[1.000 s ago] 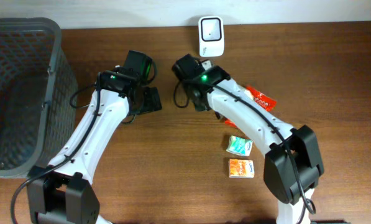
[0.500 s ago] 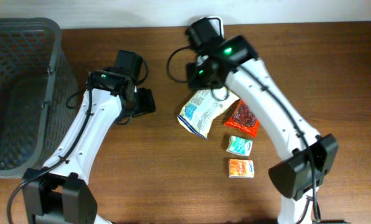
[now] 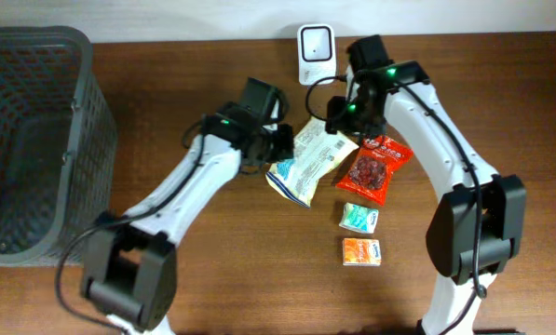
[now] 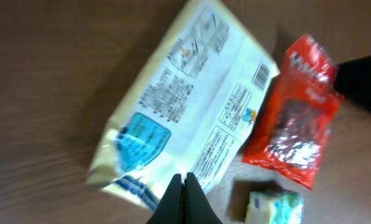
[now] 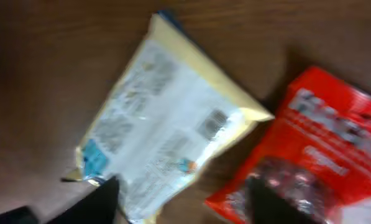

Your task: Scan the item barcode

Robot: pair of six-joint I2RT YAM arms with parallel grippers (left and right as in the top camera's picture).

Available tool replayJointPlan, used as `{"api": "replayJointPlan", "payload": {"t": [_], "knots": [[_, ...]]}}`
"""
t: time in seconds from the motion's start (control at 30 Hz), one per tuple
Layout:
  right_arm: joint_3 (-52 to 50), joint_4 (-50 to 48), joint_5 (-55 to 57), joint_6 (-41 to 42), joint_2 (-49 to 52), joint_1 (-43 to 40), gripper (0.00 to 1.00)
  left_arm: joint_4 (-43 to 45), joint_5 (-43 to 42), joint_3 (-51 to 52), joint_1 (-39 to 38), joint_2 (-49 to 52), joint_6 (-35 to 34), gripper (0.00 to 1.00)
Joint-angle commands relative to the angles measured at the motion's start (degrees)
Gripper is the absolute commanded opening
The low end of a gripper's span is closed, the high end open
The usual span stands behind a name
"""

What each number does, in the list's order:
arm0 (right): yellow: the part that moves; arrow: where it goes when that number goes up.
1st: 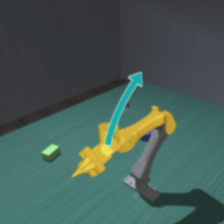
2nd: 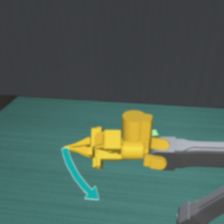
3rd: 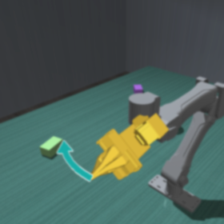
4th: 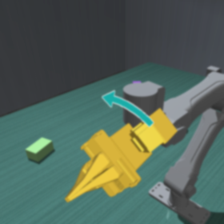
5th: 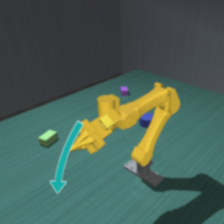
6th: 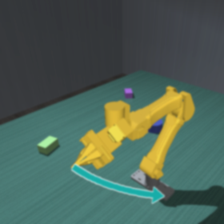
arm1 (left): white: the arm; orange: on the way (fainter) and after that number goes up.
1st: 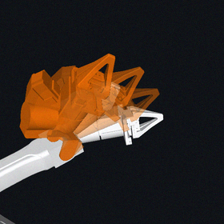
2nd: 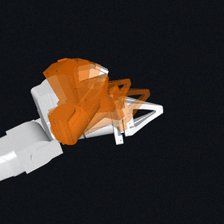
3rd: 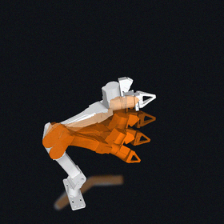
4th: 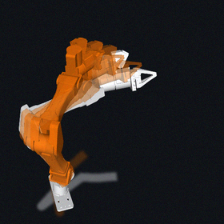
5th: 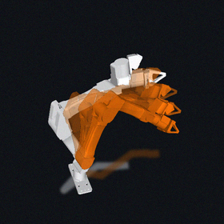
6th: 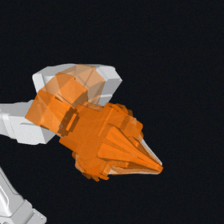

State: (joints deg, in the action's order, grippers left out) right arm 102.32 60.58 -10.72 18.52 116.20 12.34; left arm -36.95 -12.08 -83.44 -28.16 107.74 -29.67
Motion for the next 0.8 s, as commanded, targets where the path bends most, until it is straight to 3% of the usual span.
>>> {"api": "replayJointPlan", "payload": {"t": [0.0, 0.17, 0.3, 0.5, 0.57, 0.63, 0.7, 0.77], "knots": [[1.6, 1.0, -0.3, -0.1, -0.8, -6.8, 0.99, 1.9, 0.0, 0.0, -2.9, 5.0, -0.7, 0.00], [1.6, 1.8, -0.3, -0.1, -0.8, -14.0, 0.98, 2.6, 6.8, 0.0, -2.7, 10.4, -0.7, 0.00], [1.6, 2.0, -0.2, -0.1, -0.7, -15.4, 0.98, -1.6, 22.9, 0.0, -2.4, 10.6, -0.7, 0.00], [1.6, 3.6, -1.0, 0.0, -0.7, -15.3, 0.98, -2.3, 29.9, 0.0, 0.5, 10.6, -0.7, 0.03], [1.6, 5.1, -7.1, -0.1, -0.7, -15.3, 0.98, -2.2, 32.3, -0.4, 2.5, 10.5, 0.0, 0.04], [1.6, 9.2, -14.3, 1.7, -0.7, -15.3, 0.98, -3.6, 32.6, -4.3, 5.9, 10.4, 4.8, 0.02], [1.6, 6.5, -16.5, 4.7, -0.7, -15.3, 0.98, -7.3, 31.9, -7.8, 7.2, 10.1, 5.1, 0.00], [1.6, 5.2, -20.7, 4.9, -0.7, -15.0, 0.99, -15.4, 25.4, -14.8, 8.6, 9.9, 5.1, 0.01]]}}
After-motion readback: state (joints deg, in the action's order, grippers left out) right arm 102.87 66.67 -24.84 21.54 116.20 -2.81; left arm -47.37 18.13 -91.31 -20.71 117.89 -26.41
